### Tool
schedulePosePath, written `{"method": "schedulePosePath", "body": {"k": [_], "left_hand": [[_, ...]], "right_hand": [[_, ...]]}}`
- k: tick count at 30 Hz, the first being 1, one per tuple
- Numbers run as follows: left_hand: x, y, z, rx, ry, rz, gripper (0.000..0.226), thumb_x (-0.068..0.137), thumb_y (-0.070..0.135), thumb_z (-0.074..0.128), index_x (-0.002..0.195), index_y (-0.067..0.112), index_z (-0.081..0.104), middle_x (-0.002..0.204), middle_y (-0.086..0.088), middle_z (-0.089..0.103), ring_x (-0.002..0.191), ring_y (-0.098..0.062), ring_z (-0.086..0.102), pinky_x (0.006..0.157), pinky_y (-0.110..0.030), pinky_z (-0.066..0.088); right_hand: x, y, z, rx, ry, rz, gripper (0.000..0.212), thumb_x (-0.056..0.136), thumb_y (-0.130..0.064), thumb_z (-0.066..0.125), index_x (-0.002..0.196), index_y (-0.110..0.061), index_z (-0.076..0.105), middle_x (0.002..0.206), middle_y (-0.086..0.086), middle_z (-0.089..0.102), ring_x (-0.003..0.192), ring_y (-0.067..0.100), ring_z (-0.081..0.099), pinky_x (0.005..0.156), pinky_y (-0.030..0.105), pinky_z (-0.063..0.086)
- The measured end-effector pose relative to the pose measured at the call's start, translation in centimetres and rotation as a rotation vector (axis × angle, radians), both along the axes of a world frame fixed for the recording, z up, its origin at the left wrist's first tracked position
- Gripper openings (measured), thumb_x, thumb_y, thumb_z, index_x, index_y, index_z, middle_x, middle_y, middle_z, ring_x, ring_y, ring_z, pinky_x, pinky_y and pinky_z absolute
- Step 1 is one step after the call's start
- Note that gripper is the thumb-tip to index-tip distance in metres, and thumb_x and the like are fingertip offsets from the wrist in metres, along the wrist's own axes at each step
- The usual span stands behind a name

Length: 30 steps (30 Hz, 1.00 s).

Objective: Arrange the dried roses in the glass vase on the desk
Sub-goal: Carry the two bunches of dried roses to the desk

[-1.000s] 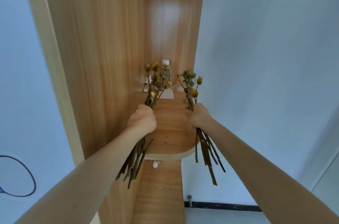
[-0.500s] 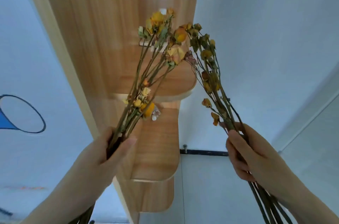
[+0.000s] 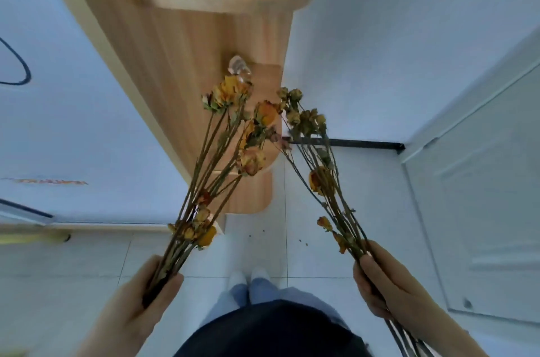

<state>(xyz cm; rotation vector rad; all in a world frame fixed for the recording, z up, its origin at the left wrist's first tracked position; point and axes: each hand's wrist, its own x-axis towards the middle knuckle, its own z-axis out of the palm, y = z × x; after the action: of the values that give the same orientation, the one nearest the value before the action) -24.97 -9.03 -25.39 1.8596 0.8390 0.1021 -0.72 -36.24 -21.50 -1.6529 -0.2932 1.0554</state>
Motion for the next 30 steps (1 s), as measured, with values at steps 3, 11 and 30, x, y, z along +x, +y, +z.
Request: {"method": "schedulePosePath", "body": {"k": [3, 11, 30], "left_hand": [[0.1, -0.8, -2.1, -0.055, 0.071, 0.035, 0.015, 0.086, 0.028, 0.059, 0.075, 0.021, 0.052, 0.043, 0.0, 0.042, 0.035, -0.012, 0.034, 0.041, -0.02, 0.025], [-1.1, -1.3, -6.3, -0.09, 0.252, 0.021, 0.016, 0.09, 0.023, 0.057, 0.079, 0.012, 0.052, 0.045, 0.001, 0.04, 0.041, -0.015, 0.035, 0.047, -0.03, 0.029], [-0.9, -4.4, -9.4, -0.099, 0.357, -0.268, 0.022, 0.09, 0.033, 0.053, 0.083, 0.012, 0.05, 0.052, 0.002, 0.041, 0.041, -0.009, 0.038, 0.039, -0.024, 0.036]], "right_hand": [[-0.5, -0.3, -2.6, -0.081, 0.049, 0.013, 0.018, 0.097, -0.021, 0.039, 0.082, -0.015, 0.048, 0.06, 0.001, 0.041, 0.041, 0.011, 0.025, 0.038, 0.022, 0.018], [-2.5, -1.6, -8.1, -0.254, 0.072, -0.031, 0.014, 0.098, -0.025, 0.039, 0.096, -0.017, 0.051, 0.059, -0.003, 0.041, 0.04, 0.007, 0.026, 0.035, 0.016, 0.022], [-12.6, -9.6, -10.6, -0.261, 0.147, -0.363, 0.016, 0.097, -0.028, 0.041, 0.094, -0.017, 0.052, 0.056, -0.004, 0.042, 0.04, 0.007, 0.024, 0.035, 0.016, 0.02]]}}
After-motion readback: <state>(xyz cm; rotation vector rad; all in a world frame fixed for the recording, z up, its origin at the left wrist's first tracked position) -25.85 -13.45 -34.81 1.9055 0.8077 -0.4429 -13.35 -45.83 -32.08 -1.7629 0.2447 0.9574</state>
